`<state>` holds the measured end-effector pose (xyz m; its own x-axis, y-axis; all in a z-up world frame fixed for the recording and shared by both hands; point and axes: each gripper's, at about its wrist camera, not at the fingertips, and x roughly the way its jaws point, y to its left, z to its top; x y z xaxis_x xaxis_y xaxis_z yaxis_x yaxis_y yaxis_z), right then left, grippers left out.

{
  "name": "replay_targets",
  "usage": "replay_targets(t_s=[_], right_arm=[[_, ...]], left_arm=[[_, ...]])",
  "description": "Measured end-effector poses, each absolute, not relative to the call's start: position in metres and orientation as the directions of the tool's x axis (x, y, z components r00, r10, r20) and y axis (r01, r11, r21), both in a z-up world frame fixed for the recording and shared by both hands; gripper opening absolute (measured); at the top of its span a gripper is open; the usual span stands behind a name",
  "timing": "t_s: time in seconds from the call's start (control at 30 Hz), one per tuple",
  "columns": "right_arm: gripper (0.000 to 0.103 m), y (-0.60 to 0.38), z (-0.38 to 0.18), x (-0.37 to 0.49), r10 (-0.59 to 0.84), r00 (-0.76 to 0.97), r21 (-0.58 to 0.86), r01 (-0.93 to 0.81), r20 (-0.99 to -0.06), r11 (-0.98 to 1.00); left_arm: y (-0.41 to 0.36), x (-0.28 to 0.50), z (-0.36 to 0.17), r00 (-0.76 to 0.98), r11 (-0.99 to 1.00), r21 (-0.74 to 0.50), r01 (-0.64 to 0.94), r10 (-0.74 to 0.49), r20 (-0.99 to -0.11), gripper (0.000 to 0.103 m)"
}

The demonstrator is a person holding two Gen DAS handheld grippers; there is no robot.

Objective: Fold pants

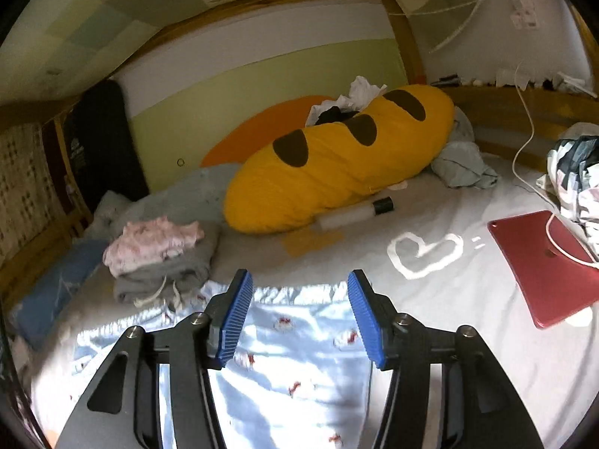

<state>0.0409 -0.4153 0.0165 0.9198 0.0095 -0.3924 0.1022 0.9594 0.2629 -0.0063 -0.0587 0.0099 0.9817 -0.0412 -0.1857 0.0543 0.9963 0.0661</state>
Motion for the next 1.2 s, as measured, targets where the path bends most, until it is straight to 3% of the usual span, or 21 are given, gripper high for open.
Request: replay_targets(t_s=[0.2,0.4,0.57,0.93,1.2], right_arm=[[0.056,-0.391,0.003,-0.014,-0.02,0.935,0.196,0.095,-0.354,0.976],[0.056,-0.374,-0.026,-0.058,0.007,0.92,0.189,0.074,-0.391,0.979],[0.056,-0.351,-0.053,-0.099,-0.045,0.914,0.086,0.086,-0.402,0.993],[0.054,-0.3,-0.111,-0.145,-0.013,0.852,-0.022,0.002,-0.523,1.0],[0.046,-0.286,-0.138,-0.134,-0.031,0.777,-0.104,-0.044,-0.629,0.994]], left_arm=[[-0.045,-0.031,-0.018,0.965,0.999,0.013,0.051,-0.046,-0.26,0.089],[-0.04,-0.051,-0.052,0.923,0.996,-0.071,0.059,-0.081,-0.376,0.089],[-0.046,-0.079,-0.081,0.911,0.998,-0.046,0.03,-0.046,-0.409,0.089],[-0.075,-0.107,-0.124,0.871,0.997,0.054,0.053,-0.02,-0.49,0.088],[-0.076,-0.095,-0.138,0.837,0.998,0.039,0.039,-0.012,-0.547,0.076]])
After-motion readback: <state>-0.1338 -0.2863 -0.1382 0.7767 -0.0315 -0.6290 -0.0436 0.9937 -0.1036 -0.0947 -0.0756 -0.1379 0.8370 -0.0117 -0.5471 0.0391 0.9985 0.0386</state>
